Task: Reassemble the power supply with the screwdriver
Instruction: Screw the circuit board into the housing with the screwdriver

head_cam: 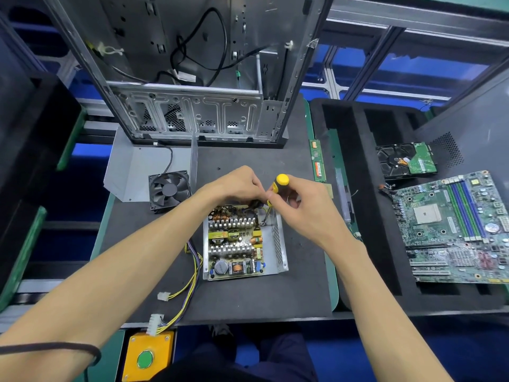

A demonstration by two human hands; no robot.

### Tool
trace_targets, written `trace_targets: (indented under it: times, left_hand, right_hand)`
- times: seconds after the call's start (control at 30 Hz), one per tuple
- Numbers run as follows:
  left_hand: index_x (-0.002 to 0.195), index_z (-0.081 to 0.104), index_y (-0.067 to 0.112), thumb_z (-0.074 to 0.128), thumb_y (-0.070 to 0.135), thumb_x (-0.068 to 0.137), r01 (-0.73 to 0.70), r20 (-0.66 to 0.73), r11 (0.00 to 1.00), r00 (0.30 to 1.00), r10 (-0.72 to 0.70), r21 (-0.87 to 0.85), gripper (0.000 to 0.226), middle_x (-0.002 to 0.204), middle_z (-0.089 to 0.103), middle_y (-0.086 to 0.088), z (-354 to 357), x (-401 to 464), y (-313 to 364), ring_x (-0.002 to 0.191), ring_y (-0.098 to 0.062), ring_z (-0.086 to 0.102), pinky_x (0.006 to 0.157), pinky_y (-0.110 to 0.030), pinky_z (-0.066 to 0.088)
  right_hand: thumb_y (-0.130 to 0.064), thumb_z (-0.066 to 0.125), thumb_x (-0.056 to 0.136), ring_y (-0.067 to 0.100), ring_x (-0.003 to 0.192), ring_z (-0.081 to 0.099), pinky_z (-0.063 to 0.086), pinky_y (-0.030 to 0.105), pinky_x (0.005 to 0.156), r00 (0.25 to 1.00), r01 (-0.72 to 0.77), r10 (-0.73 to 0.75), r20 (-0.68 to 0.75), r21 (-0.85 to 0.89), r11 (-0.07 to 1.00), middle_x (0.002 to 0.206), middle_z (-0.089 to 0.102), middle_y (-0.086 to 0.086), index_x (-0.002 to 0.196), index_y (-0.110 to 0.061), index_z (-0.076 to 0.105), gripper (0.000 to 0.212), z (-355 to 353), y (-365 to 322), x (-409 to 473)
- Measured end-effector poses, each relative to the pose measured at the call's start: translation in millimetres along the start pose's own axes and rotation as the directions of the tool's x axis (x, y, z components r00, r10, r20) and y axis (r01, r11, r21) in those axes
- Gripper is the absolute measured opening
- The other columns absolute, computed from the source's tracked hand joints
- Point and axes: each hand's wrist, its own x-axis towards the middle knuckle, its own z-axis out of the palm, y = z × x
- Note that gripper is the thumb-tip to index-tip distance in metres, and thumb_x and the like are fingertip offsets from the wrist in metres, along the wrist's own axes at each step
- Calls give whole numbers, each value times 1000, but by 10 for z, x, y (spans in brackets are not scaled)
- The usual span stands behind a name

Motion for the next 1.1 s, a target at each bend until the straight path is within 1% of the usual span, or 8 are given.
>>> trace_targets:
  times: [0.23,0.43,0.63,0.73,0.83,0.9,0.97,1.1]
  left_hand:
    - [64,77,17,75,18,80,23,-16,1000,1000,-23,-8,16,56,55,0,-12,8,-11,50,-16,39,42,-20,34]
    - [61,75,23,74,18,83,2,-6,1000,1000,-2,-22,22,56,60,6,1,21,-32,56,-14,46,53,-25,42]
    - [50,71,32,77,22,84,-13,-21,999,1000,12,-45,37,47,56,17,30,28,-70,44,0,44,46,-12,36]
    - [62,74,28,78,25,85,-34,-23,997,999,33,-73,24,55,63,15,3,-7,-84,50,2,51,49,-13,41]
    - [87,79,19,78,25,88,-77,-54,984,996,69,-159,6,78,73,2,-59,-76,-62,68,-7,63,66,-23,54]
    - [100,79,13,72,14,90,-148,-163,979,979,125,-138,12,83,73,-1,-120,-113,-46,76,-11,64,75,-28,55]
    - [105,77,10,66,2,91,-197,-203,969,965,165,-148,20,90,75,-1,-205,-178,-36,82,-12,65,74,-24,54]
    - [108,73,14,69,-7,87,-239,-43,942,971,235,-235,30,102,78,-3,-321,-315,-71,91,-7,73,84,-21,57]
  right_hand:
    - [-33,65,95,20,62,47,47,40,62,1000,-9,9,25,1,1000,72,63,1,88,-15,67,19,8,8,-5]
    - [-35,64,93,21,61,46,45,39,60,999,-15,16,-29,12,1000,69,61,5,86,-16,66,21,-4,-18,7]
    - [-46,57,90,21,60,44,44,39,59,998,-10,11,-65,26,1000,67,60,5,83,-16,66,32,-24,-72,29]
    - [-42,59,91,21,60,45,45,41,59,998,-18,20,-65,34,999,68,61,7,84,-16,67,28,-43,-76,17]
    - [-27,64,95,23,60,48,45,44,58,994,-9,18,-105,89,996,72,64,8,85,-17,67,14,-123,-110,27]
    - [-21,65,95,27,61,52,45,43,59,983,16,6,-181,122,992,73,67,8,83,-15,66,14,-191,-163,53]
    - [-21,65,96,31,62,55,47,44,60,965,45,-6,-262,142,989,72,67,8,83,-11,66,16,-255,-225,91]
    - [-19,66,97,33,67,62,50,45,64,942,71,-7,-337,177,982,75,69,1,85,-6,67,17,-350,-326,146]
